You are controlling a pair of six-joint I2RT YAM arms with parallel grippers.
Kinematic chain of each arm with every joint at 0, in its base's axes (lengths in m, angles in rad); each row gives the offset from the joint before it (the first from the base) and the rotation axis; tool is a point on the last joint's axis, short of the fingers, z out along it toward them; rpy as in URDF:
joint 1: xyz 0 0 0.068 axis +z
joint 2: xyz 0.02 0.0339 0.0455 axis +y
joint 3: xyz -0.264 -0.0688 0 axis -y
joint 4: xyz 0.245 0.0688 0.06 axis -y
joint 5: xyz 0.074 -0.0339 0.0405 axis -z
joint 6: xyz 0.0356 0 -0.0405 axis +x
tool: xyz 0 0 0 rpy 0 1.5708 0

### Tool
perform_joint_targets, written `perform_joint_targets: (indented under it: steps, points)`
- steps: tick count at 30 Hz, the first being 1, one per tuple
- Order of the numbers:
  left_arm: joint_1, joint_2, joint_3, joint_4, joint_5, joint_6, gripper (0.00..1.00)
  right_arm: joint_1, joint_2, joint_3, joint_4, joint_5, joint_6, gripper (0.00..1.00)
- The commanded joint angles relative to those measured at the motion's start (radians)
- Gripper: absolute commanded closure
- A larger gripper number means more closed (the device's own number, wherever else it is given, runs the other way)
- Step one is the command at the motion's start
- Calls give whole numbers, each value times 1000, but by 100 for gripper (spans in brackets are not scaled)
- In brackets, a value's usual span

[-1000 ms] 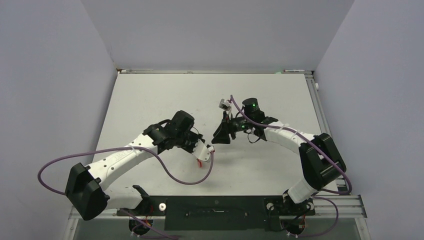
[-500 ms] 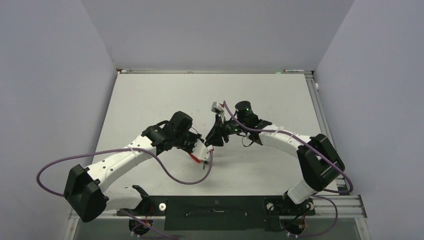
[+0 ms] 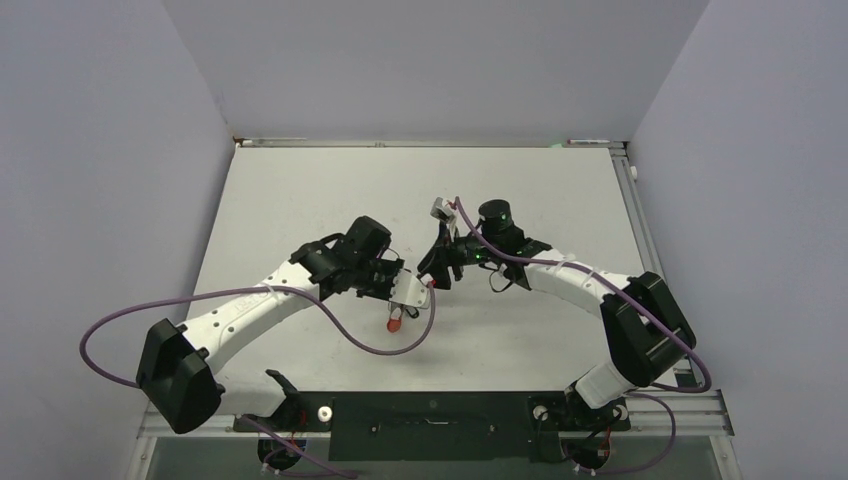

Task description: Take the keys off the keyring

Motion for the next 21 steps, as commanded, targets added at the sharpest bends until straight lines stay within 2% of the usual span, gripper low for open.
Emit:
perform_joint_targets:
  steps: [1, 10, 16, 21]
  points:
    - [4, 28, 99, -62, -10, -83, 100, 3, -41, 1, 38, -16, 3, 47]
    - [5, 69, 168, -138, -15, -137, 100, 28, -30, -17, 96, -18, 36, 54]
    - [6, 85, 175, -157, -4, -162, 100, 42, -24, -79, 240, -14, 92, 55]
    - [6, 87, 168, -157, 0, -173, 100, 48, -11, -166, 458, -7, 207, 55]
